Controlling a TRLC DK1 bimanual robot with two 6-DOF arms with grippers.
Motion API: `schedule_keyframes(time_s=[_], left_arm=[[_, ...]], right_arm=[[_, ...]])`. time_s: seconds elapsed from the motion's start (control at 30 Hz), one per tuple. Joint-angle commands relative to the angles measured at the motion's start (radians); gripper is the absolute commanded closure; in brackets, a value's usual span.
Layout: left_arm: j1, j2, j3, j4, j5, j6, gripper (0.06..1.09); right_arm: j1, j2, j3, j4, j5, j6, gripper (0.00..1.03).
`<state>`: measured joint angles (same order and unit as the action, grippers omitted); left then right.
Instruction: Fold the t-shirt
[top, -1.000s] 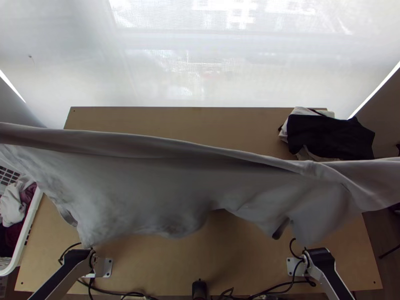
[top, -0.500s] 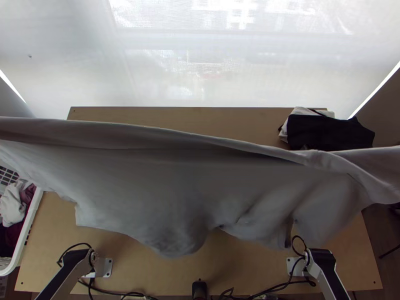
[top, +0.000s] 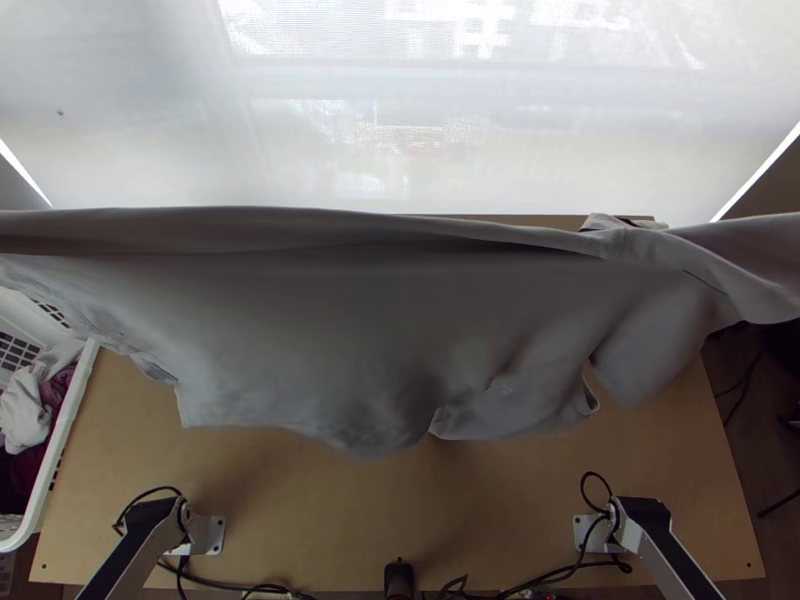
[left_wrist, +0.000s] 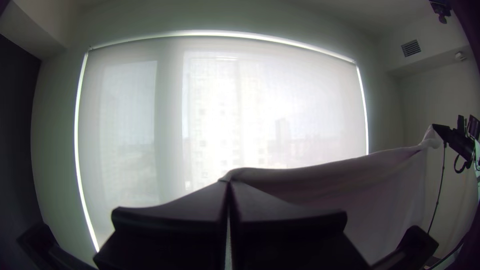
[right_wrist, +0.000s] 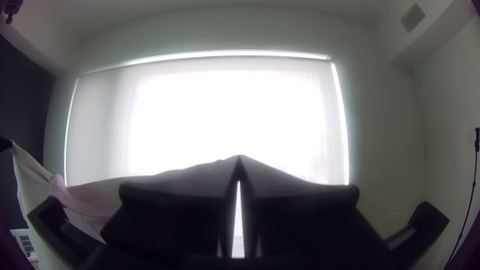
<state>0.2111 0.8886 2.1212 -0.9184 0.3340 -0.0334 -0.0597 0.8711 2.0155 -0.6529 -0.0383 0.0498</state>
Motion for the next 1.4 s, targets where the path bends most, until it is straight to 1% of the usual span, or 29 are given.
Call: schedule_keyframes(time_s=[0.0,0.1,0.27,0.43,0.67,0.83,0.97,1.03,1.2,1.37], left_arm=[[0.019,-0.028,-0.017,0.003,0.000,0.000,1.05],[0.019,-0.031,-0.017,0.006,0.000,0.003,1.05],[0.019,-0.043,-0.017,0.021,0.010,0.004,1.05],[0.022,-0.070,-0.017,0.016,0.016,0.007,1.05],[0.022,-0.112,-0.038,-0.046,0.025,0.007,1.05],[0.022,-0.158,-0.214,-0.048,0.051,0.010,1.05],[0.020,-0.169,-0.397,-0.045,0.100,0.010,1.05],[0.019,-0.160,-0.486,-0.037,0.120,0.012,1.05],[-0.062,-0.074,-0.681,0.007,0.125,0.000,1.05],[-0.098,0.039,-0.825,0.161,0.117,-0.017,1.05]], right_arm=[[0.003,0.040,0.114,-0.019,0.000,0.012,1.00],[0.003,0.069,0.195,-0.053,-0.002,0.015,1.00],[0.003,0.097,0.275,-0.062,-0.002,0.018,1.00],[-0.008,0.085,0.298,-0.102,-0.018,0.016,1.00],[-0.031,0.055,0.285,-0.215,-0.049,0.018,1.00],[-0.032,0.032,0.134,-0.232,-0.060,0.051,1.00],[-0.019,0.022,-0.070,-0.209,-0.089,0.101,1.00],[0.006,0.014,-0.190,-0.169,-0.094,0.119,1.00],[0.141,0.051,-0.492,-0.027,-0.091,0.162,1.00],[0.181,0.178,-0.670,0.137,-0.091,0.200,1.00]])
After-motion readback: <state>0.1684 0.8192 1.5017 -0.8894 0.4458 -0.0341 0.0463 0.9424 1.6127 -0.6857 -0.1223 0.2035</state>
